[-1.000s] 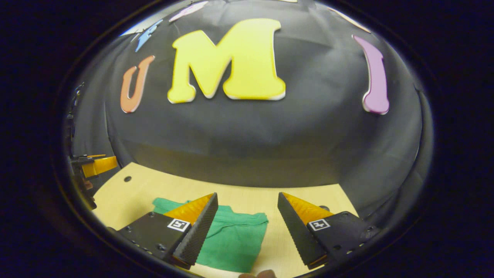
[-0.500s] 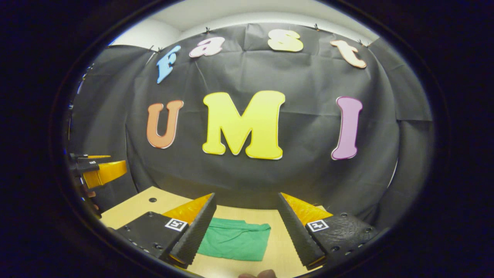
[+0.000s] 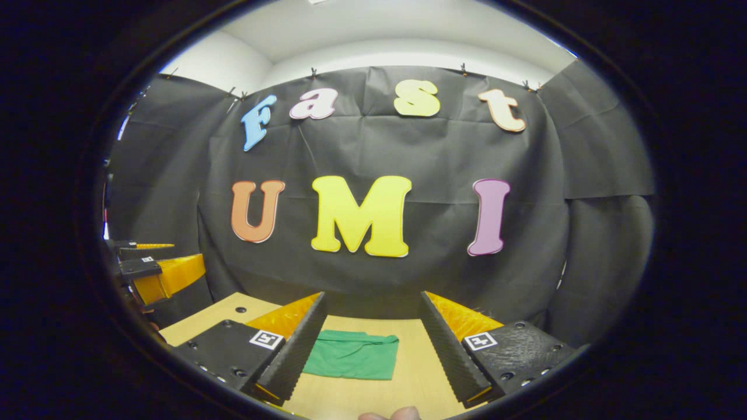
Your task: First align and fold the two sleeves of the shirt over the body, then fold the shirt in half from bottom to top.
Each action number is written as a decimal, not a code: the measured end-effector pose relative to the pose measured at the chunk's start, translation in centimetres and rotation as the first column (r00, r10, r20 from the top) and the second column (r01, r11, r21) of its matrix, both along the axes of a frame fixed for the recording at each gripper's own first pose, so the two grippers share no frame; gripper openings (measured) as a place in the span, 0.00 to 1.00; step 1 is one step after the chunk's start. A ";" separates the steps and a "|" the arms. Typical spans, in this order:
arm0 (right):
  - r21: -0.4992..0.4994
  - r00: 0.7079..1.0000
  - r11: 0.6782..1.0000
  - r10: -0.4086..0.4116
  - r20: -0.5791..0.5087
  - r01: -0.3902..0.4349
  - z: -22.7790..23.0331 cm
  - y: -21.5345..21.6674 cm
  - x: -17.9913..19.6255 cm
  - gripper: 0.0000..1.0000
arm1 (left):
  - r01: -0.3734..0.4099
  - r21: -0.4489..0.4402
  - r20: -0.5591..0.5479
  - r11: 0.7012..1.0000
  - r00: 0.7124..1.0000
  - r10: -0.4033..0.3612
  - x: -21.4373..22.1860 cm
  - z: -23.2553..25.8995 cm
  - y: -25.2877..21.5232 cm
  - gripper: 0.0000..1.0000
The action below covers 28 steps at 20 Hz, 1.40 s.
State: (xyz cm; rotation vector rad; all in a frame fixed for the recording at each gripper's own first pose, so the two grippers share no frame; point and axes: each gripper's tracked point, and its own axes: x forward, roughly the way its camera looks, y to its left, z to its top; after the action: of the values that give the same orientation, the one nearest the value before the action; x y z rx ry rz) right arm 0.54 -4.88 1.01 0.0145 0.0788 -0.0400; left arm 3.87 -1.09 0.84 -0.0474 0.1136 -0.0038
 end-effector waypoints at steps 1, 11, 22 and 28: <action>-0.004 1.000 1.000 0.000 0.004 0.000 0.1 -0.1 -0.7 0.96 | -0.005 0.007 0.004 1.000 1.000 0.005 -0.6 0.1 -0.3 1.00; 0.004 0.999 0.999 0.040 -0.030 -0.040 -1.6 -1.5 -5.3 0.97 | -0.007 0.026 0.015 1.000 1.000 0.007 -5.5 0.2 -4.8 0.97; 0.016 0.999 0.999 0.036 0.001 -0.036 -0.4 -2.0 -6.5 0.96 | -0.017 0.003 0.002 1.000 1.000 0.017 -6.2 -0.3 -5.7 1.00; 0.018 0.999 0.999 0.031 0.005 -0.032 -0.4 -1.6 -6.5 0.97 | 0.001 0.010 0.014 1.000 1.000 -0.001 -6.0 0.0 -6.1 1.00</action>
State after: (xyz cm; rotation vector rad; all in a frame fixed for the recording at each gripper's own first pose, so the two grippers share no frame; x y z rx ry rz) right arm -5.95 -6.48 0.63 0.0311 0.0745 -0.0078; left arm -2.15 -7.19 0.84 -0.0375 0.0999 -0.0042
